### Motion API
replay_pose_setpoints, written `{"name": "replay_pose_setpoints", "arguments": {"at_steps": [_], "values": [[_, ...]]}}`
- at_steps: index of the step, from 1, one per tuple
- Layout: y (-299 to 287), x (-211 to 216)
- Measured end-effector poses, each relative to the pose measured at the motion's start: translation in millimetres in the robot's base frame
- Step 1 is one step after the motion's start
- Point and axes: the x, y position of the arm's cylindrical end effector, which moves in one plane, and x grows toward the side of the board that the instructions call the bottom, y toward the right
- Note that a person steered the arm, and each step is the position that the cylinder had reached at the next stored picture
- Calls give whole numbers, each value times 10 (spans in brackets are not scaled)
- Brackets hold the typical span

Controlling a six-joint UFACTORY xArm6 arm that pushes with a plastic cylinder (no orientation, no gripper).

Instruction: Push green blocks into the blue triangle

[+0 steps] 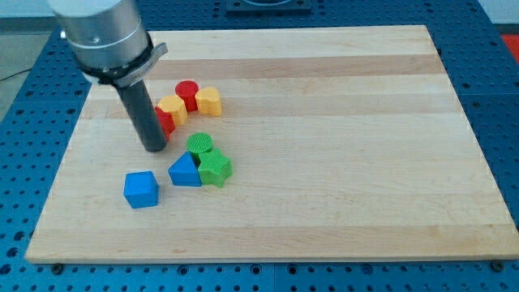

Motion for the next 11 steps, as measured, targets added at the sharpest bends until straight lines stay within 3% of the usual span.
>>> {"name": "replay_pose_setpoints", "arguments": {"at_steps": [1,2,4,9,11], "values": [[-2,-289],[2,-318],[809,-174],[794,293],[1066,-18]]}}
